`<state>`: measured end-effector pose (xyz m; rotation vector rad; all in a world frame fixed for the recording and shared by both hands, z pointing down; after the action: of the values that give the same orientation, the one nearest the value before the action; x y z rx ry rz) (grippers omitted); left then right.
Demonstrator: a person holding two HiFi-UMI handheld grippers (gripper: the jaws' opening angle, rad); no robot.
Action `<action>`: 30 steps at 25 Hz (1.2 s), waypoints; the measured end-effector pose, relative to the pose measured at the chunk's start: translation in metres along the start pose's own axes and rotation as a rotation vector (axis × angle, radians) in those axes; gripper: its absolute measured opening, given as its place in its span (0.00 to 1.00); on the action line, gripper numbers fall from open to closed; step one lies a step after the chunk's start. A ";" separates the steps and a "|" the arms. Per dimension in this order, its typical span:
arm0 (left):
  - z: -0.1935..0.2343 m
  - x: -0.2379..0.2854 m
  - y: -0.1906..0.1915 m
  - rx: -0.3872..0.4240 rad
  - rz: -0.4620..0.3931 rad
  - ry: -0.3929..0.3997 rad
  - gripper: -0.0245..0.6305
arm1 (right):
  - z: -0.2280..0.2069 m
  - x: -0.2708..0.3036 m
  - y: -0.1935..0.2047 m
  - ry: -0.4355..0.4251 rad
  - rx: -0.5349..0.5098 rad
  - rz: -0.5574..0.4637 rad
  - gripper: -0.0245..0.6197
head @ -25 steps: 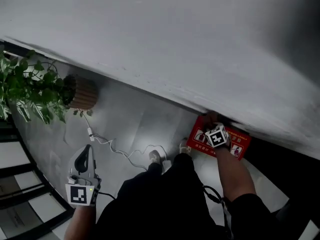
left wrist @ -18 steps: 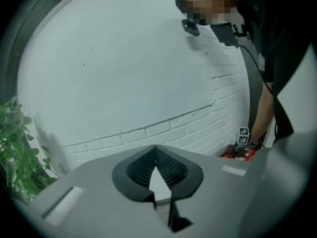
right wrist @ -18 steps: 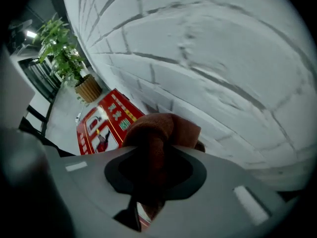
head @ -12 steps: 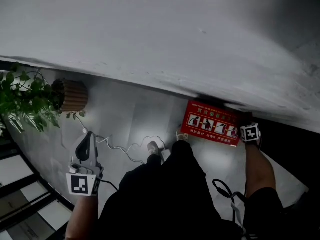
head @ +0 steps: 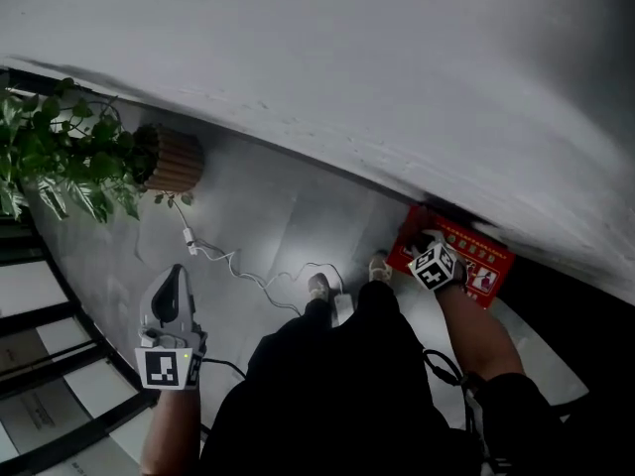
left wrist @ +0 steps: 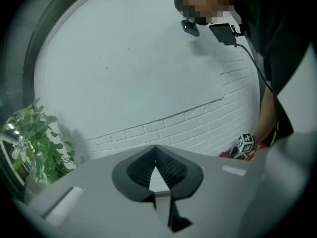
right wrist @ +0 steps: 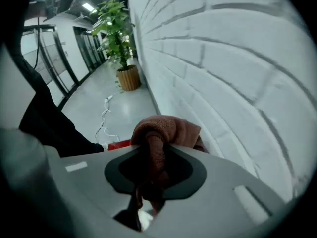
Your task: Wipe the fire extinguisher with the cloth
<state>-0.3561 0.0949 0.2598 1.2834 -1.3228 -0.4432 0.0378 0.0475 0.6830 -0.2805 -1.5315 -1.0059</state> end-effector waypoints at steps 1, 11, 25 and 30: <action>0.004 -0.005 -0.001 0.008 0.008 -0.013 0.04 | 0.007 0.016 -0.011 -0.020 -0.029 0.016 0.16; 0.007 -0.014 -0.017 0.018 -0.071 -0.027 0.04 | -0.035 -0.016 0.070 0.002 0.169 0.148 0.16; 0.005 0.033 -0.020 0.008 -0.115 0.119 0.04 | -0.063 -0.109 0.169 0.184 0.427 0.184 0.16; 0.015 0.026 -0.041 0.012 -0.140 0.068 0.04 | 0.017 -0.017 -0.005 -0.068 0.074 -0.050 0.16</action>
<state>-0.3451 0.0533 0.2325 1.3947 -1.1842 -0.4856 0.0269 0.0631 0.6678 -0.2269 -1.6411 -0.9849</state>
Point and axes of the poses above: the fingertips, and each gripper's own axes: x forward along the fingers, z to its left, y out of its underside, the point moved 5 cm from there along -x, backward along the fingers, and after that the axes turned 10 degrees about y, right-handed, at the moved point
